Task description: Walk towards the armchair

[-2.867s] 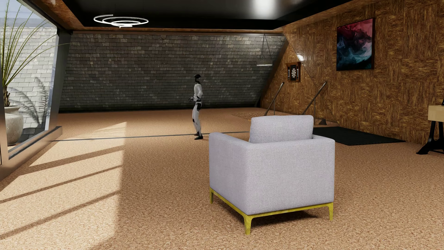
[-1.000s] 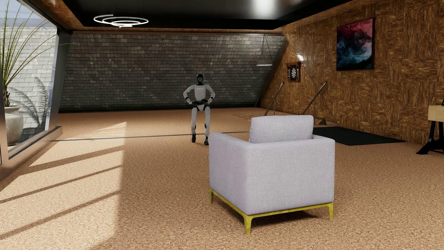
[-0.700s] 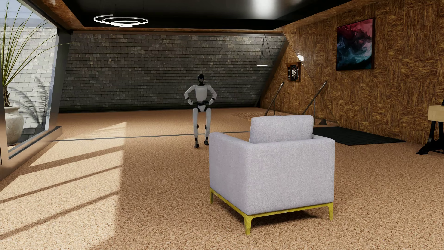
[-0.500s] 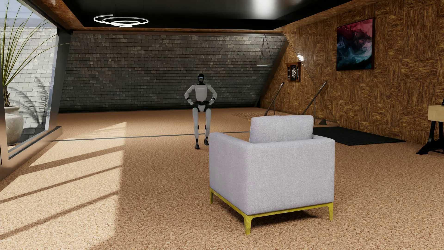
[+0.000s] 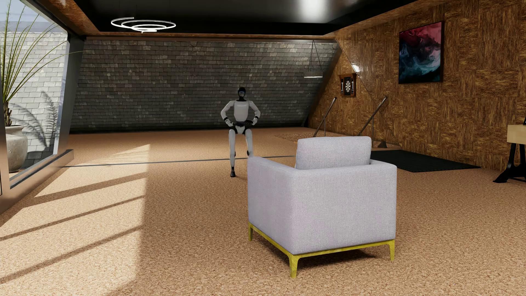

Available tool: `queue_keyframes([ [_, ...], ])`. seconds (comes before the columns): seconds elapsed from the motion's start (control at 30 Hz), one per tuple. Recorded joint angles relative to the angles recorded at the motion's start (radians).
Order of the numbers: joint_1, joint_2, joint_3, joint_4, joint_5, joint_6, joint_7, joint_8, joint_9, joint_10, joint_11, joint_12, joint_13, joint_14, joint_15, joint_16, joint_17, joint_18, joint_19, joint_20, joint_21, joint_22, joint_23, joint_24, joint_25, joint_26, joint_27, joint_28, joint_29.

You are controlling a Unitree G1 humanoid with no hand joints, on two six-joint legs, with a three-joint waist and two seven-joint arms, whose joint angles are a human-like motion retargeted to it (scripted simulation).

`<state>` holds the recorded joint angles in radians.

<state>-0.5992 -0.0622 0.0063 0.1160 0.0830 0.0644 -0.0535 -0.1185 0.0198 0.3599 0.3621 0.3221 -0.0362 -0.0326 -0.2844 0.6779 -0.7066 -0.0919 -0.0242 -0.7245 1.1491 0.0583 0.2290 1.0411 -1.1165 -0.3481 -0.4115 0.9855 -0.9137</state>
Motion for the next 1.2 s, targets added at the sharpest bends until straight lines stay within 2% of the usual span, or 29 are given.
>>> queue_keyframes([
  [0.03,0.013,0.035,0.003,-0.015,-0.006,-0.015,-0.023,0.009,-0.005,-0.129,-0.028,0.009,-0.005,-0.002,-0.013,-0.016,-0.003,-0.059,0.005,0.019,0.015,0.005,0.003,0.012,0.007,-0.005,0.01,0.0,-0.004],
  [0.07,0.008,0.07,0.005,-0.019,-0.014,-0.028,-0.013,0.015,-0.01,-0.129,-0.046,0.011,-0.007,0.075,-0.024,-0.032,-0.007,-0.072,0.012,0.036,0.026,0.006,0.005,0.029,0.026,-0.015,0.019,0.0,0.0],
  [0.1,-0.007,0.102,0.006,-0.024,-0.022,-0.041,0.004,0.02,-0.014,-0.062,-0.048,0.007,-0.006,0.144,-0.036,-0.048,-0.008,-0.046,0.022,0.052,0.026,-0.008,0.006,0.038,0.047,-0.03,0.023,-0.001,0.005],
  [0.13,-0.018,0.133,0.009,-0.041,-0.037,-0.058,0.008,0.018,-0.019,0.017,-0.044,0.002,-0.001,0.145,-0.036,-0.063,-0.006,-0.012,0.024,0.062,0.012,-0.035,0.01,0.033,0.052,-0.047,0.024,0.0,0.002],
  [0.17,-0.011,0.162,0.011,-0.06,-0.053,-0.079,0.013,0.014,-0.025,0.072,-0.027,0.0,0.008,0.115,0.004,-0.074,0.004,0.013,0.019,0.07,-0.015,-0.065,0.019,0.017,0.028,-0.06,0.023,0.0,-0.021],
  [0.23,0.051,0.174,0.013,-0.088,-0.097,-0.124,0.045,0.018,-0.042,0.073,0.018,0.009,0.0,0.051,0.161,-0.079,0.026,0.036,0.002,0.087,-0.033,-0.086,0.05,-0.004,-0.026,-0.064,0.022,0.0,-0.069],
  [0.3,0.123,0.108,0.019,-0.097,-0.147,-0.163,0.095,0.03,-0.054,0.026,0.157,0.024,-0.029,0.018,0.35,-0.097,0.013,0.052,-0.004,0.109,0.027,-0.062,0.083,0.014,0.004,-0.061,0.014,0.0,-0.072],
  [0.37,0.172,-0.018,0.025,-0.112,-0.236,-0.193,0.152,0.018,-0.054,0.038,0.415,0.04,-0.062,-0.038,0.513,-0.125,-0.039,0.07,0.054,0.119,0.104,-0.039,0.077,0.035,0.029,-0.068,0.014,0.0,-0.049],
  [0.4,0.192,-0.086,0.025,-0.129,-0.306,-0.21,0.181,0.008,-0.051,0.059,0.552,0.043,-0.091,-0.073,0.576,-0.133,-0.068,0.08,0.084,0.114,0.137,-0.036,0.055,0.033,0.035,-0.075,0.015,0.0,-0.029],
  [0.43,0.22,-0.159,0.02,-0.15,-0.338,-0.227,0.204,0.035,-0.046,0.074,0.678,0.043,-0.115,-0.107,0.568,-0.137,-0.086,0.089,0.092,0.108,0.159,-0.04,0.033,0.022,0.035,-0.082,0.021,0.0,-0.02],
  [0.47,0.248,-0.232,0.016,-0.17,-0.321,-0.24,0.226,0.087,-0.042,0.089,0.772,0.042,-0.129,-0.141,0.503,-0.141,-0.095,0.098,0.133,0.105,0.168,-0.046,0.015,0.007,0.028,-0.09,0.031,0.0,-0.025],
  [0.5,0.28,-0.295,0.015,-0.186,-0.303,-0.248,0.246,0.123,-0.038,0.098,0.826,0.024,-0.139,-0.17,0.45,-0.14,-0.095,0.105,0.133,0.085,0.168,-0.051,0.016,-0.019,0.021,-0.079,0.037,0.0,-0.044],
  [0.53,0.316,-0.347,0.014,-0.198,-0.3,-0.252,0.263,0.133,-0.035,0.102,0.836,0.011,-0.137,-0.194,0.378,-0.132,-0.093,0.11,0.156,0.061,0.159,-0.046,0.02,-0.035,0.014,-0.064,0.043,0.0,-0.059],
  [0.57,0.354,-0.393,0.011,-0.209,-0.3,-0.253,0.276,0.129,-0.033,0.101,0.811,0.018,-0.12,-0.215,0.282,-0.123,-0.096,0.114,0.115,0.05,0.144,-0.03,0.012,-0.03,0.005,-0.064,0.054,0.0,-0.062],
  [0.63,0.427,-0.471,0.001,-0.223,-0.276,-0.247,0.291,0.109,-0.029,0.08,0.67,0.014,-0.077,-0.24,0.178,-0.103,-0.102,0.119,0.06,0.014,0.093,0.009,-0.004,-0.032,-0.017,-0.06,0.067,0.0,-0.053],
  [0.7,0.489,-0.525,-0.014,-0.233,-0.221,-0.235,0.297,0.098,-0.027,0.047,0.441,0.005,-0.051,-0.252,0.145,-0.095,-0.111,0.12,0.033,-0.026,0.052,0.025,-0.034,-0.053,-0.033,-0.045,0.084,-0.001,-0.043],
  [0.73,0.518,-0.541,-0.023,-0.237,-0.185,-0.227,0.297,0.104,-0.028,0.025,0.305,0.004,-0.042,-0.253,0.186,-0.092,-0.097,0.12,0.012,-0.034,0.026,0.025,-0.031,-0.064,-0.041,-0.043,0.083,-0.001,-0.041],
  [0.8,0.583,-0.542,-0.037,-0.246,-0.115,-0.21,0.295,0.113,-0.031,-0.034,0.016,-0.004,-0.01,-0.244,0.301,-0.089,-0.077,0.117,0.012,-0.043,-0.029,0.026,-0.031,-0.084,-0.05,-0.043,0.078,0.0,-0.035],
  [0.83,0.616,-0.532,-0.041,-0.251,-0.081,-0.201,0.291,0.131,-0.033,-0.063,-0.112,-0.009,0.01,-0.239,0.332,-0.085,-0.07,0.114,0.022,-0.047,-0.061,0.028,-0.032,-0.09,-0.059,-0.043,0.074,0.0,-0.024],
  [0.87,0.647,-0.53,-0.044,-0.257,-0.053,-0.192,0.283,0.156,-0.035,-0.084,-0.182,-0.014,0.03,-0.239,0.325,-0.078,-0.063,0.111,0.058,-0.055,-0.097,0.032,-0.036,-0.094,-0.073,-0.043,0.068,0.0,-0.009],
  [0.9,0.678,-0.532,-0.049,-0.262,-0.026,-0.182,0.271,0.208,-0.036,-0.087,-0.172,-0.017,0.052,-0.233,0.362,-0.072,-0.055,0.11,0.043,-0.065,-0.135,0.037,-0.041,-0.099,-0.091,-0.042,0.061,0.0,0.007],
  [0.93,0.703,-0.533,-0.053,-0.262,-0.002,-0.171,0.257,0.243,-0.037,-0.085,-0.136,-0.019,0.07,-0.223,0.432,-0.066,-0.041,0.109,-0.012,-0.071,-0.173,0.042,-0.047,-0.11,-0.109,-0.04,0.05,-0.001,0.016],
  [0.97,0.722,-0.516,-0.055,-0.255,-0.006,-0.159,0.242,0.234,-0.038,-0.069,-0.108,-0.021,0.082,-0.211,0.496,-0.063,-0.023,0.097,0.004,-0.073,-0.207,0.052,-0.052,-0.124,-0.131,-0.038,0.035,-0.001,0.005],
  [1.0,0.729,-0.502,-0.056,-0.239,-0.004,-0.141,0.23,0.212,-0.04,-0.036,-0.089,-0.025,0.085,-0.163,0.488,-0.065,-0.002,0.093,0.005,-0.069,-0.231,0.066,-0.054,-0.132,-0.157,-0.037,0.019,0.0,-0.03],
  [1.03,0.726,-0.482,-0.058,-0.215,0.006,-0.119,0.215,0.194,-0.042,0.012,-0.07,-0.028,0.084,-0.101,0.453,-0.065,0.016,0.065,0.007,-0.06,-0.243,0.083,-0.052,-0.126,-0.178,-0.036,0.006,0.0,-0.06],
  [1.07,0.704,-0.454,-0.059,-0.189,0.014,-0.098,0.199,0.178,-0.043,0.09,-0.064,-0.029,0.084,-0.006,0.423,-0.061,0.024,0.012,-0.009,-0.055,-0.246,0.1,-0.045,-0.111,-0.187,-0.036,-0.002,0.0,-0.067],
  [1.13,0.596,-0.407,-0.061,-0.133,0.029,-0.059,0.158,0.135,-0.04,0.353,-0.038,-0.035,0.088,0.165,0.356,-0.006,0.029,-0.079,-0.032,-0.088,-0.236,0.136,-0.034,-0.087,-0.178,-0.032,-0.011,0.0,-0.026],
  [1.17,0.519,-0.389,-0.064,-0.09,0.036,-0.04,0.153,0.107,-0.036,0.512,-0.013,-0.048,0.086,0.261,0.318,0.031,0.033,-0.141,-0.043,-0.116,-0.225,0.146,-0.038,-0.08,-0.168,-0.03,-0.017,-0.004,-0.008],
  [1.2,0.44,-0.37,-0.069,-0.035,0.045,-0.021,0.165,0.078,-0.03,0.658,0.01,-0.065,0.076,0.363,0.281,0.058,0.038,-0.155,-0.053,-0.139,-0.207,0.146,-0.043,-0.077,-0.156,-0.029,-0.024,-0.004,-0.013],
])
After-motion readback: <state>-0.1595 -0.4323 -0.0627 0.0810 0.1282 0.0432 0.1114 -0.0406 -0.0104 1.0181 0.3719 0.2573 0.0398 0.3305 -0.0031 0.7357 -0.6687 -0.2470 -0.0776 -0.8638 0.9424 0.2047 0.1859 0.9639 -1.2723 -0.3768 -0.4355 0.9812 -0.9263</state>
